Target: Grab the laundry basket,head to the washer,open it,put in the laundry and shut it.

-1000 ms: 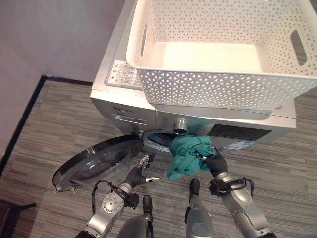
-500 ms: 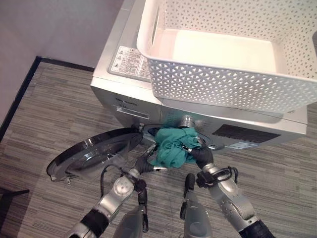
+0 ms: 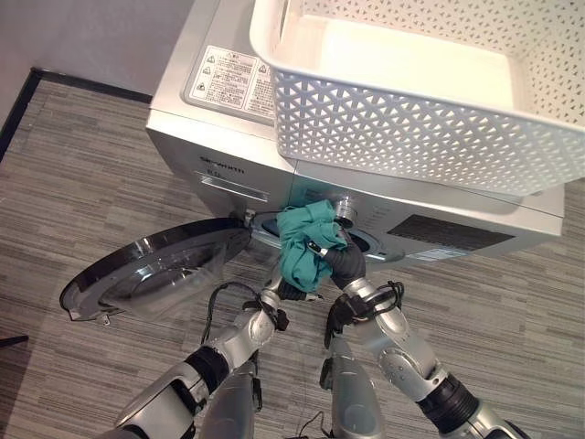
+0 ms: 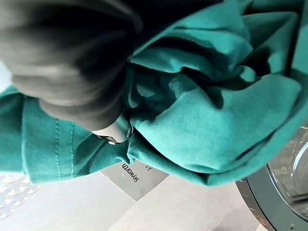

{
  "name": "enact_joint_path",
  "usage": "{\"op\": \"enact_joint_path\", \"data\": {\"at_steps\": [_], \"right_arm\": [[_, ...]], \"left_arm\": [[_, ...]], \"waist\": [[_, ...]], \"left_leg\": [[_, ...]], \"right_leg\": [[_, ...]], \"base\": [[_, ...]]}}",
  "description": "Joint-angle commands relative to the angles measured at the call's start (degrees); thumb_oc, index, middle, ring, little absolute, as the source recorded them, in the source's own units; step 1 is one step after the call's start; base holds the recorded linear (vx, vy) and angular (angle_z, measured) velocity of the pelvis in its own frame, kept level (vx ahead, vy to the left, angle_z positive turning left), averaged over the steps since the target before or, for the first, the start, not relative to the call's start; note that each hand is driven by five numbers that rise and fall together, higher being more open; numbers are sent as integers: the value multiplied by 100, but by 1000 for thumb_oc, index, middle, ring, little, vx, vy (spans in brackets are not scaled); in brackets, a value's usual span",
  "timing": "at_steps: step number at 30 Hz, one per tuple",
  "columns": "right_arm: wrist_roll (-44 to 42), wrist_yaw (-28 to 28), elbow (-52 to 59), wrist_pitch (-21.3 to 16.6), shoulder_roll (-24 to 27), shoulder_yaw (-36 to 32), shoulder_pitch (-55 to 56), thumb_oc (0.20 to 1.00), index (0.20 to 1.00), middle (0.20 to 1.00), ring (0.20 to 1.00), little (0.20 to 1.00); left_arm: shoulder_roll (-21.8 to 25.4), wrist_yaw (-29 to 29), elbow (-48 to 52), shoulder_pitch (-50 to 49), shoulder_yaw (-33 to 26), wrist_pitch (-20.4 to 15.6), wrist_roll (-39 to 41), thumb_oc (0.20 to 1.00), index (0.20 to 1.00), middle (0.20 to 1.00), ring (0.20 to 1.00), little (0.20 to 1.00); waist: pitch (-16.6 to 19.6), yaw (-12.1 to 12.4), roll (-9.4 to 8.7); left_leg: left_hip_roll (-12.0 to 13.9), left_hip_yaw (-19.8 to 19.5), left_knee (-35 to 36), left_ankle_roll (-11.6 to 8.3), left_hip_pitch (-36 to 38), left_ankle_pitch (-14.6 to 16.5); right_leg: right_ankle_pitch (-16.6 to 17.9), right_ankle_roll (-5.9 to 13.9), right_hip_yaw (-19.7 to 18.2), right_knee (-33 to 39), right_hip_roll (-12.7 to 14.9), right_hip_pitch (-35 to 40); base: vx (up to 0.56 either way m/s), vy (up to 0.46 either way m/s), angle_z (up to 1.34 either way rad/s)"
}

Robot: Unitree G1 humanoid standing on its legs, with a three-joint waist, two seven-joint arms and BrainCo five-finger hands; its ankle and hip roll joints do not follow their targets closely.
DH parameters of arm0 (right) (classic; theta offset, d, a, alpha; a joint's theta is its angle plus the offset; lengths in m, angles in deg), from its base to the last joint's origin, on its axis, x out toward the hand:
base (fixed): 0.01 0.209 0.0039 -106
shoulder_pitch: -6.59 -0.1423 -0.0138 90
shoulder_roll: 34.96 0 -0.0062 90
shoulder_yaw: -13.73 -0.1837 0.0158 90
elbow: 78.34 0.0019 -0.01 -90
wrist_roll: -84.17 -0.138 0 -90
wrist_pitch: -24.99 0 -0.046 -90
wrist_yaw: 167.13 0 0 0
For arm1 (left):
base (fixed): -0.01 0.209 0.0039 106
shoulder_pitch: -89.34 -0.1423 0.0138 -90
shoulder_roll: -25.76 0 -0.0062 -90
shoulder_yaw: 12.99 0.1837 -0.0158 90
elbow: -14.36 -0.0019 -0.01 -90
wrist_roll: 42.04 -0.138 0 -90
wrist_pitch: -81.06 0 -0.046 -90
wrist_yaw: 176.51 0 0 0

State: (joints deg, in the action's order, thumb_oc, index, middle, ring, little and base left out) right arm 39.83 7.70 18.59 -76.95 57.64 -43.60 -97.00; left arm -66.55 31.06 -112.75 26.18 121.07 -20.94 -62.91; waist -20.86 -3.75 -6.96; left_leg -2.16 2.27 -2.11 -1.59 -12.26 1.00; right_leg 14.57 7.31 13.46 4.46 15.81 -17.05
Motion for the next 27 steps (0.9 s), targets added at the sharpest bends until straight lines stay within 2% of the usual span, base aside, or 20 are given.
{"op": "enact_joint_path", "data": {"at_steps": [1, 3, 6, 8, 10, 13, 14, 18, 27], "right_arm": [[-344, -64, 1094, -1029, -304, -602, -710, 200, 200, 200, 200, 200], [-337, -97, 1198, -1047, -214, -589, -610, 200, 200, 200, 200, 200], [-312, -130, 1193, -1049, -168, -606, -538, 200, 200, 200, 200, 200], [-314, -165, 1173, -1044, -175, -606, -536, 200, 200, 200, 200, 200], [-251, -271, 1124, -1011, -192, -619, -540, 200, 200, 200, 200, 200], [-242, -299, 1079, -981, -177, -647, -524, 200, 200, 200, 200, 200], [-244, -324, 1065, -972, -181, -674, -518, 200, 200, 200, 200, 200], [-225, -371, 985, -921, -173, -720, -478, 200, 200, 200, 200, 200], [-52, -405, 712, -873, -60, -972, -224, 200, 200, 200, 200, 200]], "left_arm": [[-313, 247, 33, 108, 295, -147, -219, 1000, 1000, 1000, 1000, 1000], [-344, 588, 250, 254, 26, -79, 89, 1000, 1000, 1000, 1000, 1000], [-462, 656, 340, 378, -111, -89, 476, 1000, 1000, 1000, 1000, 1000], [-529, 628, 351, 405, -151, -114, 712, 1000, 1000, 1000, 1000, 1000], [-732, 400, 472, 516, -205, -197, 1444, 1000, 1000, 1000, 1000, 1000], [-863, 205, 608, 651, -168, -251, 1878, 1000, 1000, 1000, 1000, 1000], [-937, 116, 625, 685, -171, -257, 2088, 200, 200, 200, 200, 200], [-1068, 23, 669, 779, -240, -280, 2627, 200, 200, 200, 200, 200], [-870, 57, 928, 713, -473, -444, 2851, 200, 200, 200, 200, 200]], "waist": [[24, 118, 91], [25, 108, 37], [10, 97, 1], [4, 90, -7], [-2, 58, -23], [-17, 27, -40], [-24, 9, -46], [-45, -39, -43], [-55, -69, -50]], "left_leg": [[3, 53, 137, 241, 143, 423], [21, 30, 140, 224, 85, 398], [32, 15, 126, 207, 46, 383], [32, 3, 126, 202, 27, 375], [36, -3, 125, 187, -9, 353], [48, -6, 106, 178, -41, 338], [50, 0, 105, 178, -47, 336], [44, 10, 101, 175, -83, 327], [12, 69, 41, 205, -141, 376]], "right_leg": [[-458, 571, -197, -574, 554, 108], [-479, 552, -187, -570, 535, 83], [-481, 533, -168, -572, 529, 75], [-480, 524, -165, -567, 525, 73], [-477, 507, -151, -541, 506, 61], [-465, 497, -141, -538, 490, 50], [-453, 496, -142, -539, 488, 45], [-426, 500, -152, -517, 467, 14], [-390, 518, -193, -520, 463, -46]], "base": [[0, 0, 0], [-31, -46, 3], [-20, -36, 6], [-13, -23, 7], [-5, -27, 12], [1, -13, 5], [0, 0, 0], [0, 0, 0], [0, 0, 0]]}}
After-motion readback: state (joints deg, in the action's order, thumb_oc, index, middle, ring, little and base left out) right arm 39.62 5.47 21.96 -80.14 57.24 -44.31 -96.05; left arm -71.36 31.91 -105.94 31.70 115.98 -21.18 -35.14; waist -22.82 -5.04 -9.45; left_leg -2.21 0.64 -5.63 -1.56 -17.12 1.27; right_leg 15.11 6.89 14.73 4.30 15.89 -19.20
